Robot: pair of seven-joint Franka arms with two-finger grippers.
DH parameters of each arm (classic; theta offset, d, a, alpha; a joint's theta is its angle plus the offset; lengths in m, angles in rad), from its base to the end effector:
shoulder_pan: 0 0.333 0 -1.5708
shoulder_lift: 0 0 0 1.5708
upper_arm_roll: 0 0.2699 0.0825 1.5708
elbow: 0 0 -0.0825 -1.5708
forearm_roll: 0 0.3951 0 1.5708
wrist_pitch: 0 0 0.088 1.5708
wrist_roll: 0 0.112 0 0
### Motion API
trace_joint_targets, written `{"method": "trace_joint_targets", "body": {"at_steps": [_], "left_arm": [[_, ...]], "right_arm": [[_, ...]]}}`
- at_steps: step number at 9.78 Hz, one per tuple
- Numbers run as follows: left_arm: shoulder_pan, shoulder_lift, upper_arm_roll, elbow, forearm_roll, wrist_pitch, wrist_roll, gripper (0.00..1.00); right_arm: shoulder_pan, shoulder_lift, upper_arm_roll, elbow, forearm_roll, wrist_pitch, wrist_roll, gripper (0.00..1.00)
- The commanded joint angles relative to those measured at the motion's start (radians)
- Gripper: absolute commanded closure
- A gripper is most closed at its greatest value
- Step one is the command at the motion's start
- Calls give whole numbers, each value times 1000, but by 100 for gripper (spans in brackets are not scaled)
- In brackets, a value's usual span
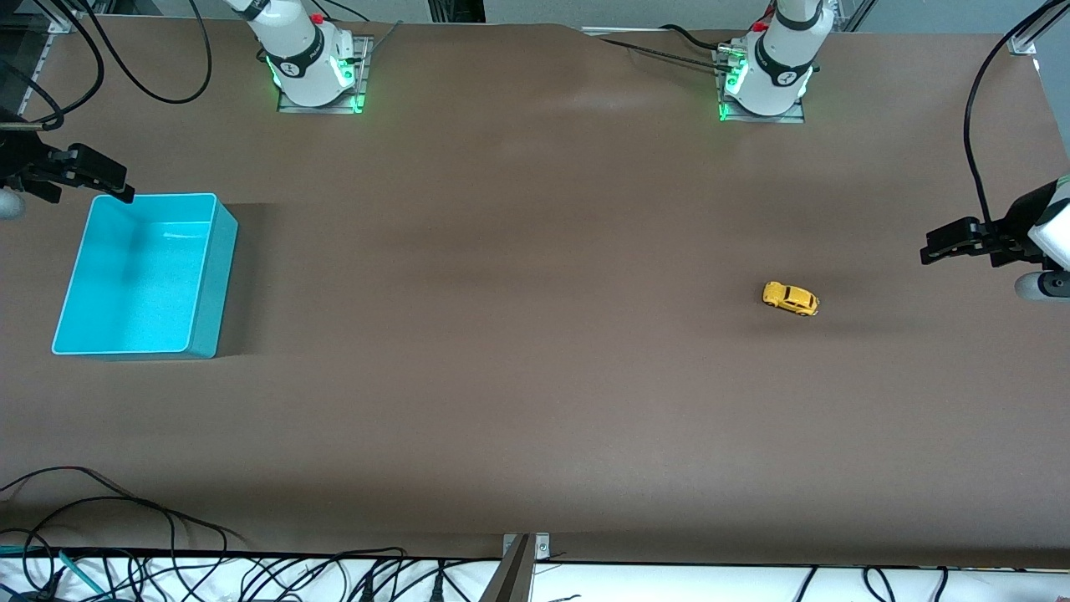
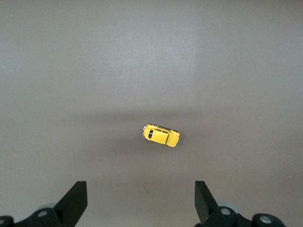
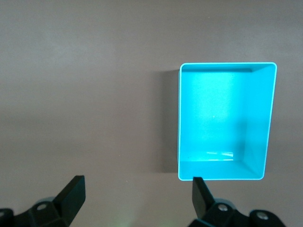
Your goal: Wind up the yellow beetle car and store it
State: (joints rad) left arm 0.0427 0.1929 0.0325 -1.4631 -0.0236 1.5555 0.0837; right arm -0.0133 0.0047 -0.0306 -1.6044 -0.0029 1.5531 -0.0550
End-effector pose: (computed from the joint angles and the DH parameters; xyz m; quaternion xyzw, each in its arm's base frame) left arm 0.6083 0.0417 0.5105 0.9987 -0.0040 -0.0493 0.0126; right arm 0.5628 -0.0250 0.5531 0.9996 0.0056 -0.0280 0.0001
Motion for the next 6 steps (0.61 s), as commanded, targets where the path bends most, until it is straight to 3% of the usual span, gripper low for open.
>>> {"method": "trace_joint_targets", "body": {"at_steps": [1,6], "left_arm": [[-9,0,12,9,-15,-12,21,0],[-12,5,10,1,-9,-14,21,0]], "right_arm": [[-8,-8,-3,-8,21,-4,-25,0],[-8,-8,-6,-8,21,-4,-25,0]]}}
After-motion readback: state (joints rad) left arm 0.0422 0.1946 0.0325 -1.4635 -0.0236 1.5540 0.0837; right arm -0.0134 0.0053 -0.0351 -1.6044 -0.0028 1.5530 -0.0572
